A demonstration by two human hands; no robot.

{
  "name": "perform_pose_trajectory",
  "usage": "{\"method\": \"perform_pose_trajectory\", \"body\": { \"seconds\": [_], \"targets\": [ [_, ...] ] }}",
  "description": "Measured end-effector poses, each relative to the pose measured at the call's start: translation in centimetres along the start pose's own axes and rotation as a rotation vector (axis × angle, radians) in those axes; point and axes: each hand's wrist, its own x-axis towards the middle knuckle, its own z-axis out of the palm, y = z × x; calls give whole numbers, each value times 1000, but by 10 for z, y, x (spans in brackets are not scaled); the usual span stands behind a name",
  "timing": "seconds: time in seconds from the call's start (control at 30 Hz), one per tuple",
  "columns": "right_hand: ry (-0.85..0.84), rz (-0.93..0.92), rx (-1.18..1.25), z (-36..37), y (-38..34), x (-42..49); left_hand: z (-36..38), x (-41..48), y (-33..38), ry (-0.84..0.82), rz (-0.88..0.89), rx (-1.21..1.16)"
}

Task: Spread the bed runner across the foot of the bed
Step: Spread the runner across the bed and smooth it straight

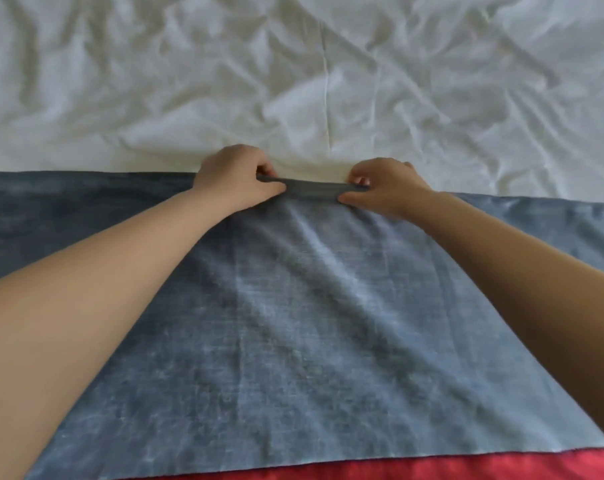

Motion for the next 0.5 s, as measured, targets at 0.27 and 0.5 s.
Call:
{"method": "perform_pose_trajectory", "body": {
  "seconds": [0.27,0.5],
  "targets": [
    [129,71,-7,1,47,4,26,23,48,96,-68,216],
    [37,116,107,-17,95,-16,39,32,84,38,-112,62]
  ]
}}
